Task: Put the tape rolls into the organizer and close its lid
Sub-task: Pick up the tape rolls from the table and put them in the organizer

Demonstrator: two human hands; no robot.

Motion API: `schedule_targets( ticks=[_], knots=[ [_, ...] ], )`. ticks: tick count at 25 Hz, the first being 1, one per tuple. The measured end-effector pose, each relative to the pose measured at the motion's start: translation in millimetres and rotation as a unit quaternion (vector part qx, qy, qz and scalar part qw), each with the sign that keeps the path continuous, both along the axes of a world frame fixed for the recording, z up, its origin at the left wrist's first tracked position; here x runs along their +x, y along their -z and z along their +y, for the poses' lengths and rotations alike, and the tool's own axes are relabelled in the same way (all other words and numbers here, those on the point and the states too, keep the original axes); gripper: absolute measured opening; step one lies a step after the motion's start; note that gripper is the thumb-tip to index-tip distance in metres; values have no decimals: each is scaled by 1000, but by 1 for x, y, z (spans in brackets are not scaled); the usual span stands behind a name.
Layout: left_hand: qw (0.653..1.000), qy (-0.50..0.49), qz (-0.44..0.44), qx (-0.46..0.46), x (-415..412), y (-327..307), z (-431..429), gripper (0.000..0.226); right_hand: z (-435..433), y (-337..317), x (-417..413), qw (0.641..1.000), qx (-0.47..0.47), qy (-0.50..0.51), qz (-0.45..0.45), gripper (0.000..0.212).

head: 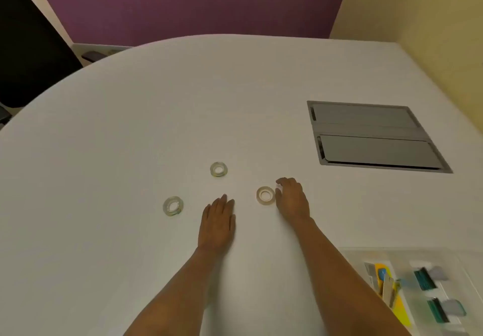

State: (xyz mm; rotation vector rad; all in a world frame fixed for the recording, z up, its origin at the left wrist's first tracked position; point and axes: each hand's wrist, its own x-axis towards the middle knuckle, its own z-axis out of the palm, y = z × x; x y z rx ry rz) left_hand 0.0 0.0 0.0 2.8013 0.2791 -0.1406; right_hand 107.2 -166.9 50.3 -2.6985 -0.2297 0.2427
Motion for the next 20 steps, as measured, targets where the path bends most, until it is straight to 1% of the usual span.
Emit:
schedule_targets(
  ticks=[3,7,10,13,14,16,18,20],
  knots=[
    [999,-26,-22,1,7,12,3,49,29,5,17,999,11,-42,-23,34],
    [998,-24,-56,24,13,21,6,52,79,9,35,993,48,-106,-19,42],
    [997,-24,-62,35,18,22,8,54,113,12,43,987,65,-148,7,57],
    [997,-26,-71,35,19,21,7,52,139,18,45,981,40,-188,30,69],
    [996,-25,-73,34,19,21,7,50,145,21,44,979,18,-203,23,69],
    [997,-26,-74,25,18,22,8,49,150,24,44,976,-13,-218,2,62],
    [997,-27,-69,26,18,22,9,50,150,24,44,977,1,-211,-10,53],
    [997,-26,-65,33,18,21,8,53,146,20,43,981,27,-194,-14,51]
  ],
)
